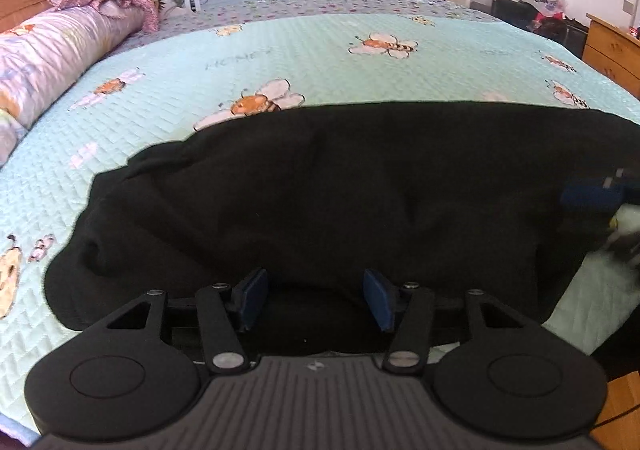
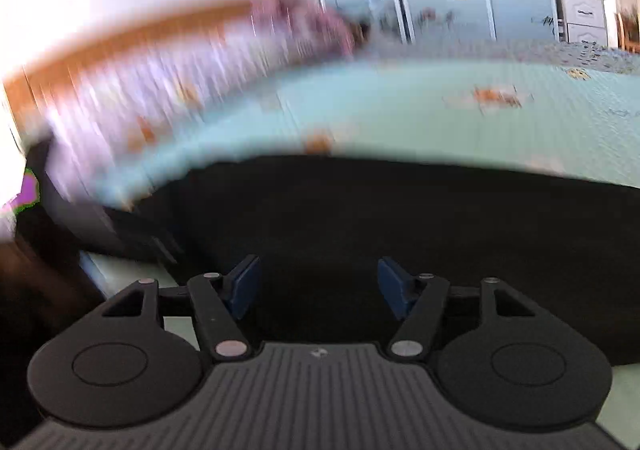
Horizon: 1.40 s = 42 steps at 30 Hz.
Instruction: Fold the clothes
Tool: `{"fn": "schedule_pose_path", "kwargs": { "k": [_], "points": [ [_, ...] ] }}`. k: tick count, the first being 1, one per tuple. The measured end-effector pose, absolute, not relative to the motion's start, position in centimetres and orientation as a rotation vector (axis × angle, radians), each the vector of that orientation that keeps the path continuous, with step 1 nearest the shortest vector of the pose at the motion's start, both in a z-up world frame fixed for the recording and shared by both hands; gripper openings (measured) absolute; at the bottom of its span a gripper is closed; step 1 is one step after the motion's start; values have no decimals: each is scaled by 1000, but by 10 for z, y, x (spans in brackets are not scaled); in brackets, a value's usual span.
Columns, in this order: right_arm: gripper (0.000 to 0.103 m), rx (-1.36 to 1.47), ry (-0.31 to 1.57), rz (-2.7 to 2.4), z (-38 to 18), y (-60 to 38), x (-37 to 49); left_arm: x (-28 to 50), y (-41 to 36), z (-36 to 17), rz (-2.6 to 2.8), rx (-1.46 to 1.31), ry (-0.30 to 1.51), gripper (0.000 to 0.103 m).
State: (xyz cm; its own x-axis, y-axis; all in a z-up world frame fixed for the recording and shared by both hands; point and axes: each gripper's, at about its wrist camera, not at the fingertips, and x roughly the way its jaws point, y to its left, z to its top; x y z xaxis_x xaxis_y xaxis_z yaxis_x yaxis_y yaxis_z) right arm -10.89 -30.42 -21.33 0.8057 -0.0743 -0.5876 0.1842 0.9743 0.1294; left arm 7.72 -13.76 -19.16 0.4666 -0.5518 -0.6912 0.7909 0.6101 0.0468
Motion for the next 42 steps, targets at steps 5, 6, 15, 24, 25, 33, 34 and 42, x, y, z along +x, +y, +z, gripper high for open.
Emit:
{"fn": "schedule_pose_path", "kwargs": {
  "k": [5,6,15,24,25,33,34,42],
  "points": [
    [55,134,701,-229,-209,-305,-130,47,-138,-168,-971,319,606,57],
    [55,141,683,-240,-203,-305,-133,40,-146,-165,-1014,322,589,57],
    [69,59,695,-266,-221,-312,-105,19,-176,-214,-1132,443,666,61],
    [74,133,509,-285,-192,-324,-121,22,-174,-194,-1109,403,622,64],
    [74,116,535,-273,-197,-326,-111,25,-178,-196,-1088,427,631,64],
    [73,220,540,-348,-184,-365,-111,60,-122,-181,-963,172,577,65],
    [73,225,522,-317,-174,-362,-106,67,-116,-180,-922,133,555,65],
    [80,302,598,3,-148,-312,43,99,-82,-207,-680,-93,661,66]
  ]
}}
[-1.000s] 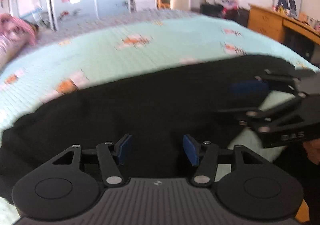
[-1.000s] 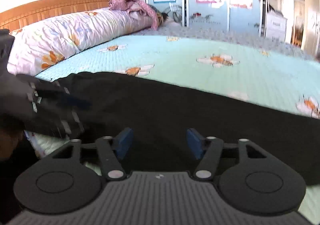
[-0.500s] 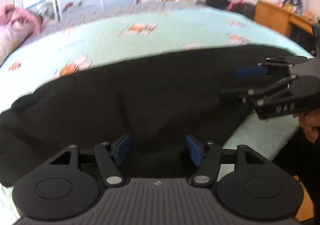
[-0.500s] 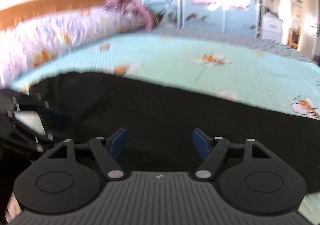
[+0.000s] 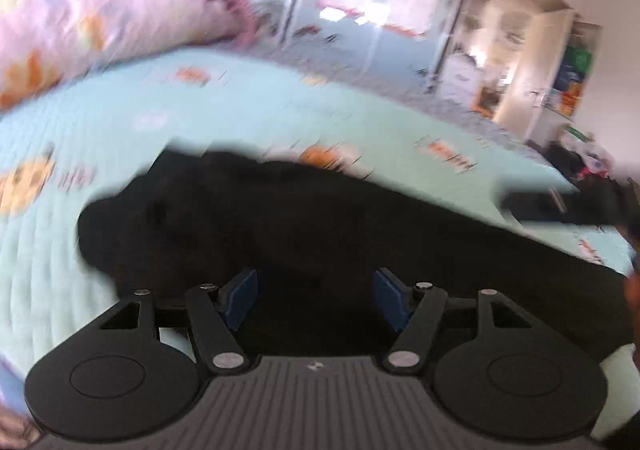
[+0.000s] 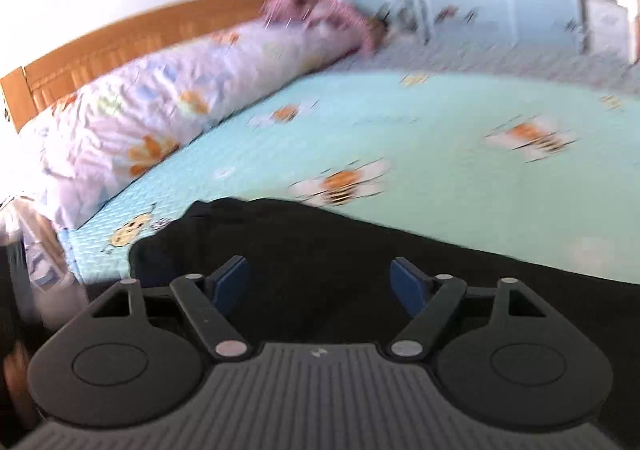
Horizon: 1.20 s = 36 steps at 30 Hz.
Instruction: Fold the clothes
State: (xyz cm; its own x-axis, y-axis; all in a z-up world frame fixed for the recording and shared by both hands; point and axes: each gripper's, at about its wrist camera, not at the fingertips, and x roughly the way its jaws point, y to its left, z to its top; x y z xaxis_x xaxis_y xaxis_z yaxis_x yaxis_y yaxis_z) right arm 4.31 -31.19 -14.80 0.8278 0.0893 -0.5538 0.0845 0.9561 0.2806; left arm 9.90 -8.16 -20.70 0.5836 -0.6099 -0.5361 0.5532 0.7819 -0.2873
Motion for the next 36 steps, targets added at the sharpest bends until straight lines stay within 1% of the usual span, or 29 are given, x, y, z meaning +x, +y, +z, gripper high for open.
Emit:
{"fn": "schedule_pose_path", "kwargs": {
  "k": [4,7,9,12,13,15,16,19,20,21,23,27,29,32,34,36],
  "points": [
    [80,364,714,63,-183,-302,133,97,-72,-207,-705,-123,649,66],
    [79,285,807,4,-209,-298,176,93,-71,-205,-731,-117,633,66],
    [79,288,811,-85,-211,-307,190,93,-67,-204,-745,-139,620,66],
    [79,374,746,-56,-187,-304,184,92,-55,-200,-754,-186,593,66],
    [79,363,725,-5,-182,-292,182,90,-44,-197,-738,-217,569,67],
    [80,270,743,106,-181,-263,184,87,-24,-193,-700,-279,538,70],
    [80,209,772,139,-183,-248,189,91,-17,-195,-673,-308,552,72],
    [80,38,833,143,-200,-224,215,104,-3,-204,-603,-389,614,72],
    [85,-7,857,138,-208,-223,225,108,-1,-208,-595,-403,638,72],
    [85,-16,873,111,-213,-228,234,110,-2,-209,-595,-398,650,72],
    [85,25,894,28,-214,-242,249,108,-5,-206,-595,-379,637,72],
    [86,150,804,54,-184,-253,232,101,16,-201,-548,-453,587,72],
    [86,121,827,132,-179,-250,228,108,26,-207,-507,-530,626,72],
    [86,47,917,239,-183,-249,235,123,30,-227,-511,-646,754,72],
    [86,22,987,310,-190,-248,245,131,31,-232,-527,-707,774,73],
    [86,0,1049,401,-199,-245,256,138,30,-232,-539,-758,775,79]
  ]
}}
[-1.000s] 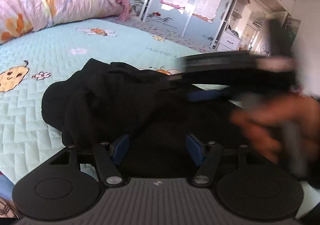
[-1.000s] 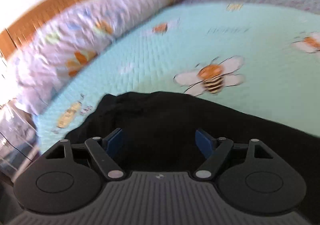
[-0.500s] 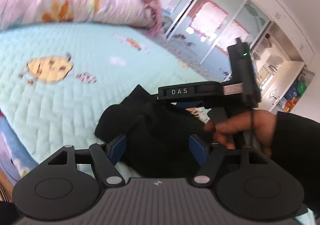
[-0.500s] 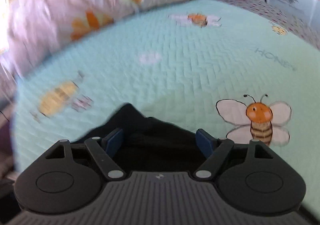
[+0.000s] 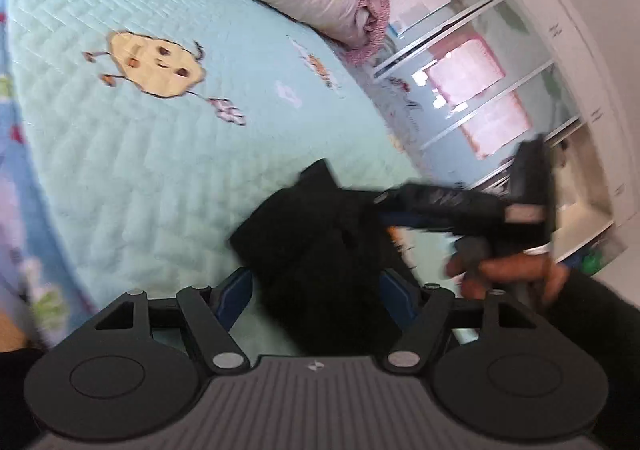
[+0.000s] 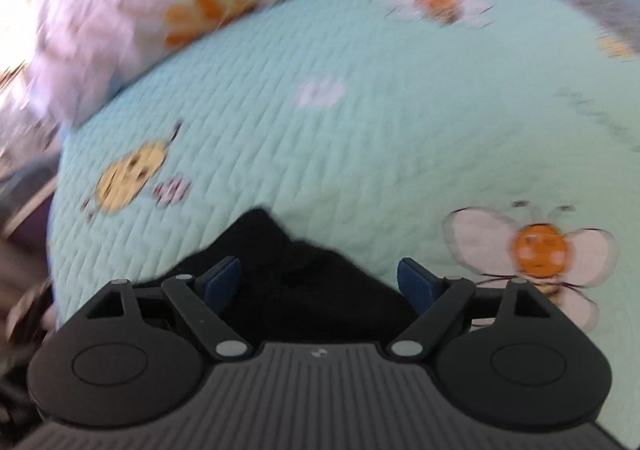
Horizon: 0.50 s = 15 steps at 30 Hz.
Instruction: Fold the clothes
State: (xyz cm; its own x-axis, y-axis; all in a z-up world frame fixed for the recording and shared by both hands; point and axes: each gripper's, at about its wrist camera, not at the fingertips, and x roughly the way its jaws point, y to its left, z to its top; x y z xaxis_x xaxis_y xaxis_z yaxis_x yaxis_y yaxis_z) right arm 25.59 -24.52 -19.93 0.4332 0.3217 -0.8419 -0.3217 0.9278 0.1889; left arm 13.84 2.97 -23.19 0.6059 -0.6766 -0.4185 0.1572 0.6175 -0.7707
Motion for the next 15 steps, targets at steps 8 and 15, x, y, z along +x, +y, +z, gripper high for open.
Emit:
{"fn": "schedule_pose_path", "kwargs": {
  "k": [8,15],
  "points": [
    [88,70,1167,691,-217,-258,295,145,18,-221,-553,-811,749,96],
    [33,13,1069,771,-204,-249,260,132,-17,-185,-654,-515,517,73]
  ]
}}
